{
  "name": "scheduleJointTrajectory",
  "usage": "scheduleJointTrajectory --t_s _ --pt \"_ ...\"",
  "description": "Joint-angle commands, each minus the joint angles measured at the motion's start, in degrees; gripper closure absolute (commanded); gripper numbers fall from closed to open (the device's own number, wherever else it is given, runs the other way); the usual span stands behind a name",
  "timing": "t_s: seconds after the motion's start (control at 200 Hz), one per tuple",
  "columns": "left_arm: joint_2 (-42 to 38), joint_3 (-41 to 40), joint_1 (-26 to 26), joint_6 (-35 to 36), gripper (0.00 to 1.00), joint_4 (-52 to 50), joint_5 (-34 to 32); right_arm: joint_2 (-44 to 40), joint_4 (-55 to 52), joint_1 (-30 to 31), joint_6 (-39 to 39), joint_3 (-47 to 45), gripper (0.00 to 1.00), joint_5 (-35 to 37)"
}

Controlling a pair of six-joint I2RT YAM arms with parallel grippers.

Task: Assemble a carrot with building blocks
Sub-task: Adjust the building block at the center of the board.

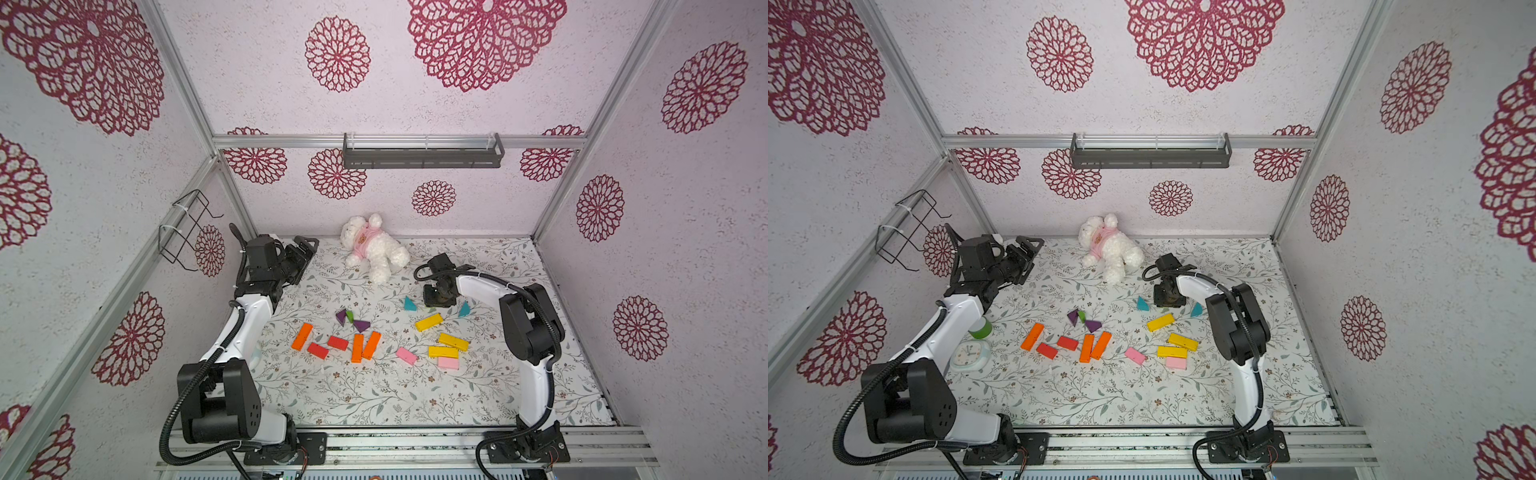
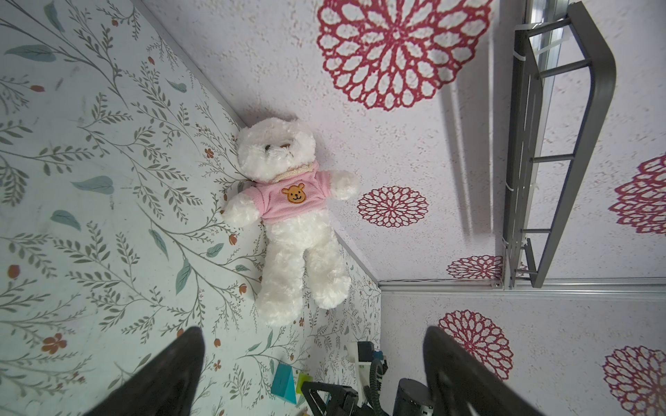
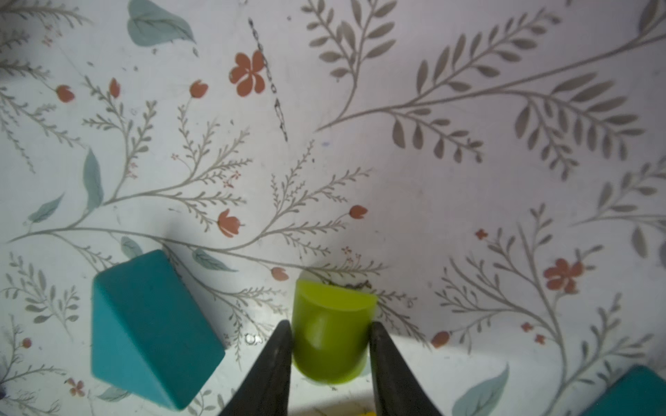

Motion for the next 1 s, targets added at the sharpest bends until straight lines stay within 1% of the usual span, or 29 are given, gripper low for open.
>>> scheduleJointTrajectory --t_s 0.0,0.135,0.27,0.405,0.52,0.591,0.731,0.846,0.991 --pt "-0.11 1.4 -0.25 -0.45 0.03 0.08 0.44 -0.22 0.45 -0.2 0.77 0.18 0.64 -0.99" --pt "-0.01 1.4 -0.25 -0.46 0.03 0.08 0.4 -0.03 0.45 -0.07 -0.03 0.03 0.66 -1.43" --pt "-0.02 1.4 -0.24 -0.45 0.03 0.1 0.39 -0.95 0.21 0.13 -0.33 -0.48 0.66 -1.27" --pt "-0.09 1.4 -0.25 -0.46 0.03 0.12 0.39 -2.56 -1.42 0.31 -2.12 -0.52 0.57 -1.21" --pt "0.06 1.4 -0.25 -0.49 0.03 0.12 0.47 -4.36 -2.19 0.31 -3.68 -1.45 0.56 -1.24" --pt "0.14 1.4 -0.26 -0.52 0.03 0.17 0.47 -5.1 -1.33 0.31 -3.17 -2.59 0.51 0.44" --pt "0.37 1.35 -0.3 -0.62 0.03 0.25 0.47 -3.82 0.83 1.05 -3.05 -2.51 0.48 2.12" --pt "0.33 1.32 -0.26 -0.46 0.03 0.25 0.24 -0.85 0.27 1.6 -3.67 -0.06 0.49 3.79" --pt "0.26 1.4 -0.25 -0.37 0.03 0.16 0.2 0.62 -1.07 1.8 -4.21 1.03 0.58 6.94"
